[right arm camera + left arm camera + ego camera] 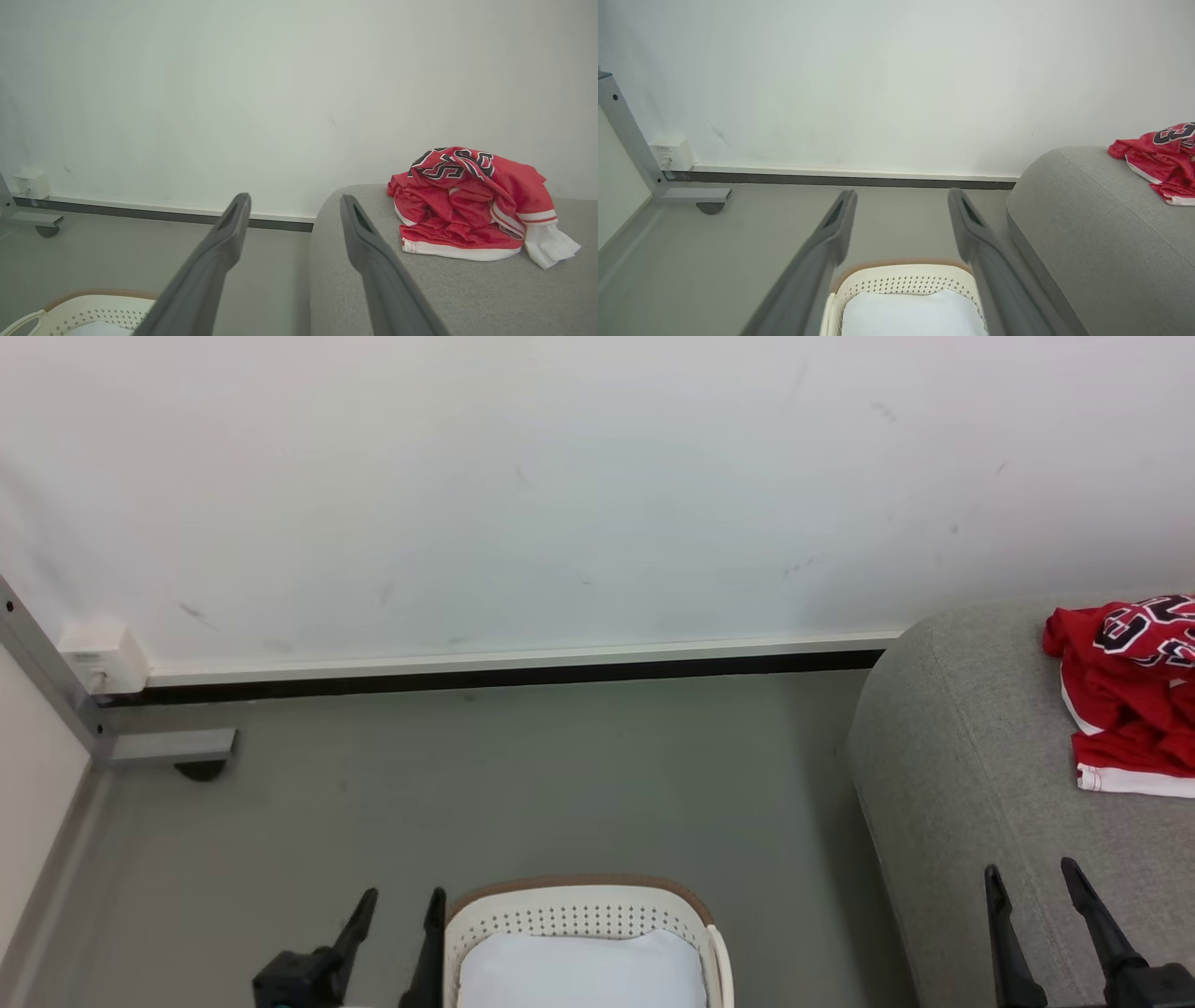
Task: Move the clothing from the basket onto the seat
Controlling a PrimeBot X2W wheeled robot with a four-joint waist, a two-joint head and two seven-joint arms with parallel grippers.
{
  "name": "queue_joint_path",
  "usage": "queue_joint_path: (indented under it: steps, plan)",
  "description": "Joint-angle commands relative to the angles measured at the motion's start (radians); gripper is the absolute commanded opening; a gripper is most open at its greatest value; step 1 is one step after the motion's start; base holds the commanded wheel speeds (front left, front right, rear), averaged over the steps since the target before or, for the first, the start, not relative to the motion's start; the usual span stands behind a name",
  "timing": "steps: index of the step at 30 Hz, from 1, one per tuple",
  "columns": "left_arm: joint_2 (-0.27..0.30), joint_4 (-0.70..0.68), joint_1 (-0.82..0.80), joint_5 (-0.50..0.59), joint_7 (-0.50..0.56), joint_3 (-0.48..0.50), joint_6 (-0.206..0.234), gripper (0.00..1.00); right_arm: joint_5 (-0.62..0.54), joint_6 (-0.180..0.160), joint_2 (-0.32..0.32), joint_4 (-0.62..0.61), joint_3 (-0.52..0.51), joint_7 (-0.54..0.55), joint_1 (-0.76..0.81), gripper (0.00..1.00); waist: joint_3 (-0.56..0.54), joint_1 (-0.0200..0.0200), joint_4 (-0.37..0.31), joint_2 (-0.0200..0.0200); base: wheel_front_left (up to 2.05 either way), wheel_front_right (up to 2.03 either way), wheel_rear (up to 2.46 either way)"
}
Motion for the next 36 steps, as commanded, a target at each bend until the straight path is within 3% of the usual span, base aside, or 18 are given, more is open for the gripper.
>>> queue_joint_path:
  steps: [1,9,22,36]
  plan:
    - [-0.007,-0.002,0.019,0.011,0.0,0.023,-0.003,1.0,-0.01,-0.003,0.002,0.009,-0.009,0.001,0.017,1.0,-0.004,0.0002,-0.001,0.0,0.0,0.0,0.0]
    - [-0.058,-0.025,0.074,0.079,0.0,0.163,-0.055,1.0,-0.001,-0.003,0.005,0.045,-0.023,0.001,0.027,1.0,-0.013,0.0002,0.002,0.0,0.0,0.0,0.0]
    - [-0.096,-0.017,0.079,0.143,0.0,0.231,-0.106,1.0,0.023,-0.003,0.005,0.082,0.006,0.001,-0.009,1.0,-0.005,0.0002,0.003,0.0,0.0,0.0,0.0]
    - [-0.105,-0.001,0.065,0.176,0.0,0.255,-0.125,1.0,0.026,-0.003,0.005,0.095,0.02,0.001,-0.026,1.0,0.002,0.0002,0.012,0.0,0.0,0.0,0.0]
